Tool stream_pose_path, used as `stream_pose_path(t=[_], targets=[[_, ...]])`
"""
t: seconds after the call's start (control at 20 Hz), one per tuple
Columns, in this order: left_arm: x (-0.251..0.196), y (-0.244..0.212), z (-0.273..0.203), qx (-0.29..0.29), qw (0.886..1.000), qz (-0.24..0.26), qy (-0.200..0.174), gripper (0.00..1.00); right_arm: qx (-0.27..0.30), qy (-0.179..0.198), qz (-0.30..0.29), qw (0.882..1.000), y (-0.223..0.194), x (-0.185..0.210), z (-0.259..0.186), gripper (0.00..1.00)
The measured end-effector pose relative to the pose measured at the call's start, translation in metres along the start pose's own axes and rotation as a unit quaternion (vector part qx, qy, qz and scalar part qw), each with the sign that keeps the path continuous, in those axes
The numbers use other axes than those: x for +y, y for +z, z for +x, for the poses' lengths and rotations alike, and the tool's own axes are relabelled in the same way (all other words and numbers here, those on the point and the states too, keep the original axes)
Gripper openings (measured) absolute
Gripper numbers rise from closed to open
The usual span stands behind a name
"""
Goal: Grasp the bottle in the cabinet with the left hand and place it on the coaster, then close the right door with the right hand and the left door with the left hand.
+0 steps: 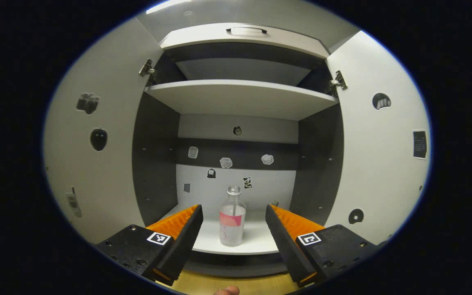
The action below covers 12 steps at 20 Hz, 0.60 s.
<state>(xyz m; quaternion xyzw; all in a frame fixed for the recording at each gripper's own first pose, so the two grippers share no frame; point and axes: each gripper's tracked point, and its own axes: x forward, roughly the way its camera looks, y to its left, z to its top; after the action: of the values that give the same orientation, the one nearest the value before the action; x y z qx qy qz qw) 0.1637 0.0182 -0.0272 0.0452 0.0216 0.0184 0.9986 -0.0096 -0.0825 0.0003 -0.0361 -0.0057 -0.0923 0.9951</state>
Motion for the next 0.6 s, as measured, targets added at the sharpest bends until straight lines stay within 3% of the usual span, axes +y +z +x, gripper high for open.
stream_pose_path(t=[0.45, 0.5, 0.55, 0.6], targets=[[0.002, -0.018, 0.101, 0.027, 1.000, 0.009, 0.007, 0.96, 0.018, -0.090, -0.015, 0.996, -0.011, -0.050, -0.008, 0.98], [0.004, -0.021, 0.109, 0.034, 0.999, 0.010, 0.010, 0.94, 0.019, -0.098, -0.018, 0.995, -0.013, -0.055, -0.009, 0.93], [0.005, -0.023, 0.117, 0.037, 0.999, 0.010, 0.014, 0.94, 0.022, -0.105, -0.022, 0.994, -0.014, -0.058, -0.011, 0.98], [0.006, -0.025, 0.124, 0.041, 0.999, 0.007, 0.016, 0.91, 0.025, -0.111, -0.026, 0.993, -0.016, -0.061, -0.013, 0.93]])
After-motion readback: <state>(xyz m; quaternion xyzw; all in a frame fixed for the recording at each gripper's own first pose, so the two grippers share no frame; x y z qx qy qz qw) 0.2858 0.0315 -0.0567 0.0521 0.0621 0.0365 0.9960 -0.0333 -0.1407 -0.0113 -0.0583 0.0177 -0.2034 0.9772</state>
